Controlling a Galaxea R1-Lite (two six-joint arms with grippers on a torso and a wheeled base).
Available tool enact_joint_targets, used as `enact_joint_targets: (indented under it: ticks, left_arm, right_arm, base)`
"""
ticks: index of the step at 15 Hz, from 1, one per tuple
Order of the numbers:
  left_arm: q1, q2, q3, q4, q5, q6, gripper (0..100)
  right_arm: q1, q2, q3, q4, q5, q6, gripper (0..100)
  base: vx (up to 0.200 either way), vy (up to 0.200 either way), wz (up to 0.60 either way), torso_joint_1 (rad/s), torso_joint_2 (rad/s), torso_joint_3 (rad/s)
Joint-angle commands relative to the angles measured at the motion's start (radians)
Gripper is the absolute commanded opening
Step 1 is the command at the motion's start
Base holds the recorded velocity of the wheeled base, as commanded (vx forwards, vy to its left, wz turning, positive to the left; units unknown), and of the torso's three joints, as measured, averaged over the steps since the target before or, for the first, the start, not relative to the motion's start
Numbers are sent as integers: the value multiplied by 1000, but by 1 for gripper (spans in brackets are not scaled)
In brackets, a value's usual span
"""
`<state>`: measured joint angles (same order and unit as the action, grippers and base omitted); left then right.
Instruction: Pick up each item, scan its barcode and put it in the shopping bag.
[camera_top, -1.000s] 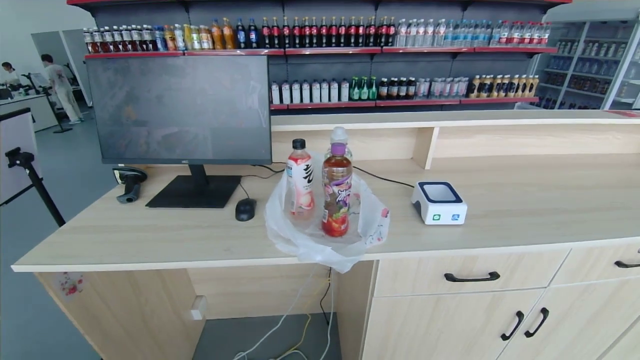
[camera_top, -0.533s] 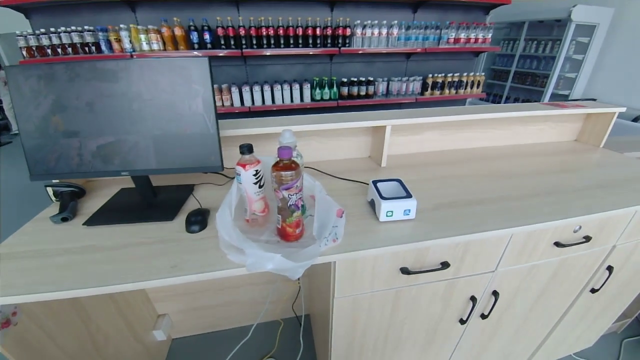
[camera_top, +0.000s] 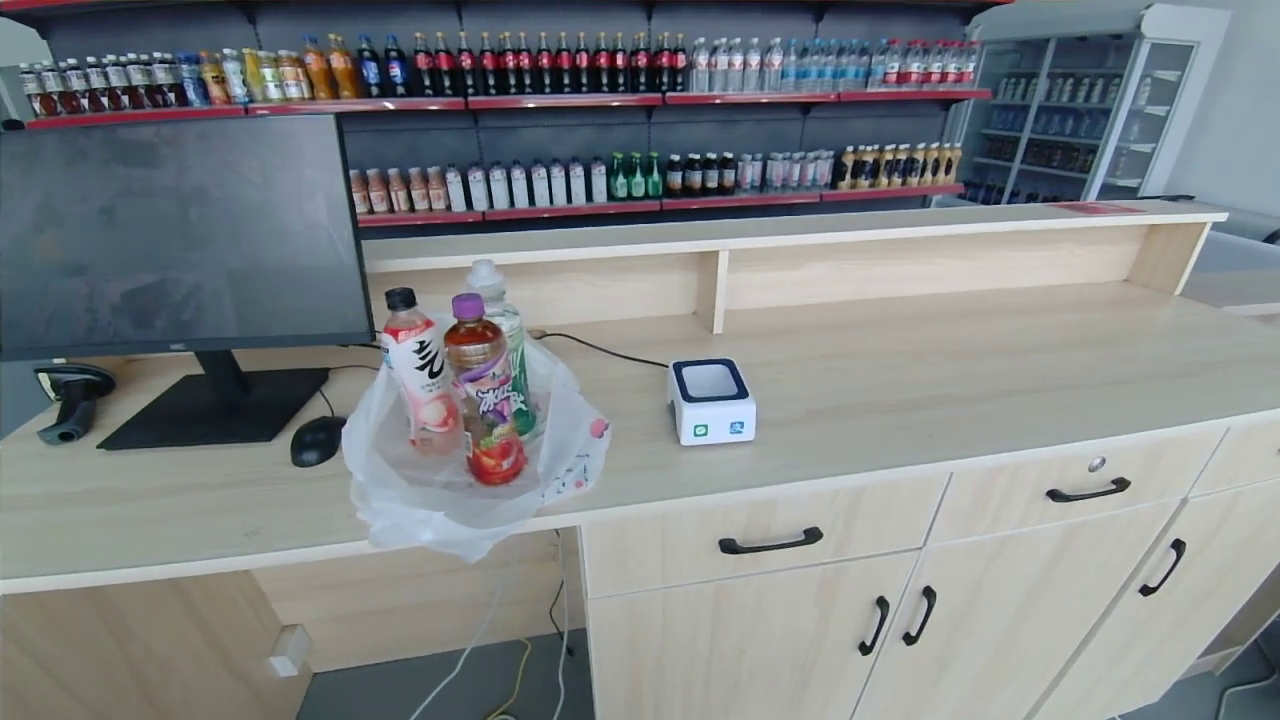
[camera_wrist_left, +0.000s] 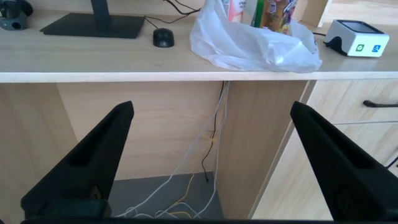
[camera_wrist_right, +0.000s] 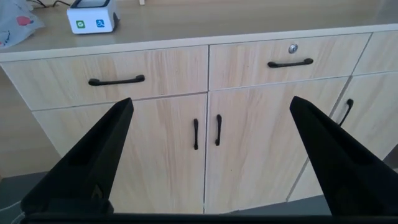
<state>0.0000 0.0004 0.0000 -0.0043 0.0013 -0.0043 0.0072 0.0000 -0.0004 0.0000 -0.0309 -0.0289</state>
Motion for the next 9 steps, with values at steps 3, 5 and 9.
enact_joint_targets:
  ticks: [3, 5, 9]
  left_arm:
    - [0, 0, 0, 0, 0, 0, 100]
    - [0, 0, 0, 0, 0, -2, 100]
    - [0, 0, 0, 0, 0, -2, 100]
  right_arm:
    - [0, 0, 0, 0, 0, 1, 100]
    - [0, 0, 0, 0, 0, 3, 100]
    - [0, 0, 0, 0, 0, 0, 100]
  base:
    - [0, -200, 400, 1, -3, 1]
    - [0, -200, 0, 2, -2, 5]
    - [0, -150, 0, 1, 3, 2]
